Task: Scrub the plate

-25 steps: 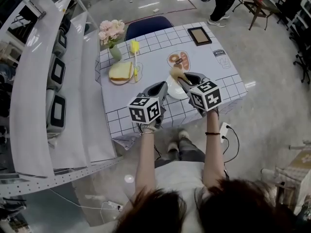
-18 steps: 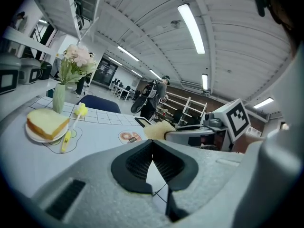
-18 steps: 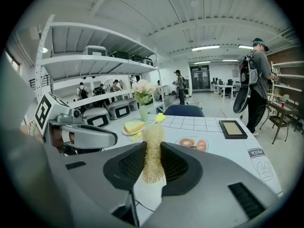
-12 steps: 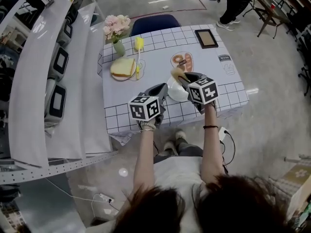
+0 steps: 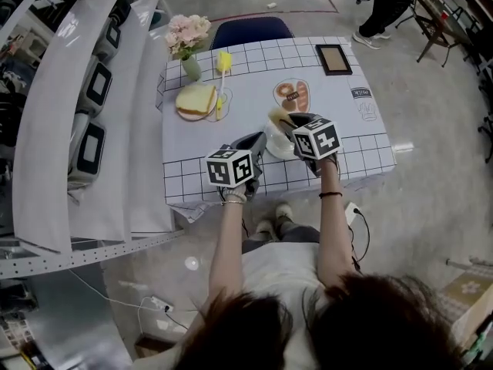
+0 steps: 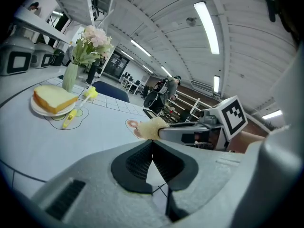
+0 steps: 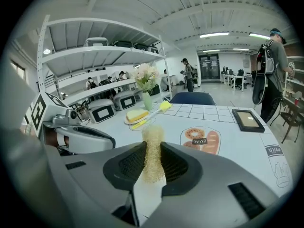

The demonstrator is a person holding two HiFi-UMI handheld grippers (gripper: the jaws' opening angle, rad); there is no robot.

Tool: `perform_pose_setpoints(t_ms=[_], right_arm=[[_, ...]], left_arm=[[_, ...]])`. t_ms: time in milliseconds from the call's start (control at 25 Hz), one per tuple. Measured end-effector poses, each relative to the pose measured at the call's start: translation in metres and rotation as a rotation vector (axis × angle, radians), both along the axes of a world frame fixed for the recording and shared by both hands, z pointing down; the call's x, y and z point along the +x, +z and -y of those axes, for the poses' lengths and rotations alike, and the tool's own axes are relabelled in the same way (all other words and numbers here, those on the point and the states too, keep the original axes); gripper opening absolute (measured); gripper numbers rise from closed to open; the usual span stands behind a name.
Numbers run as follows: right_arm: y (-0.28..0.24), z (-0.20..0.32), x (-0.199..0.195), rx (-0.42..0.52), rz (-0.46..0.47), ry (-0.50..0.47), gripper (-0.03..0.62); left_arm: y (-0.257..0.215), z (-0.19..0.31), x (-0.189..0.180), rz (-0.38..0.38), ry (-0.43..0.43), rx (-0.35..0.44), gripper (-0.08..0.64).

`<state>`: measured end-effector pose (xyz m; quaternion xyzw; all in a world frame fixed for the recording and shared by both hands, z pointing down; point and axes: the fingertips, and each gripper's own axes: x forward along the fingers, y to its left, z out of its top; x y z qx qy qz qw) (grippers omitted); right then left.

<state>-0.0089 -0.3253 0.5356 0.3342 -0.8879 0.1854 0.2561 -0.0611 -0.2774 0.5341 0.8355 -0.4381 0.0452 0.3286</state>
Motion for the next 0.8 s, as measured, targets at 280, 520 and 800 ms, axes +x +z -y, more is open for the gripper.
perform_pose_setpoints(t_ms=[280, 520, 800], right_arm=[[0.019, -0.002, -0.004, -0.033, -0.021, -0.034, 0.08], [0.03, -0.002, -0.012, -0.046, -0.045, -0.086, 0.08], [0.047, 0.001, -0.015, -0.07, -0.089, -0.114, 0.08]], left_arm=[[0.015, -0.002, 0.002, -0.003, -0.025, -0.042, 0.011], [0.025, -0.003, 0.002, -0.008, -0.055, -0.06, 0.011], [0.033, -0.007, -0.002, -0.016, -0.083, -0.075, 0.011]])
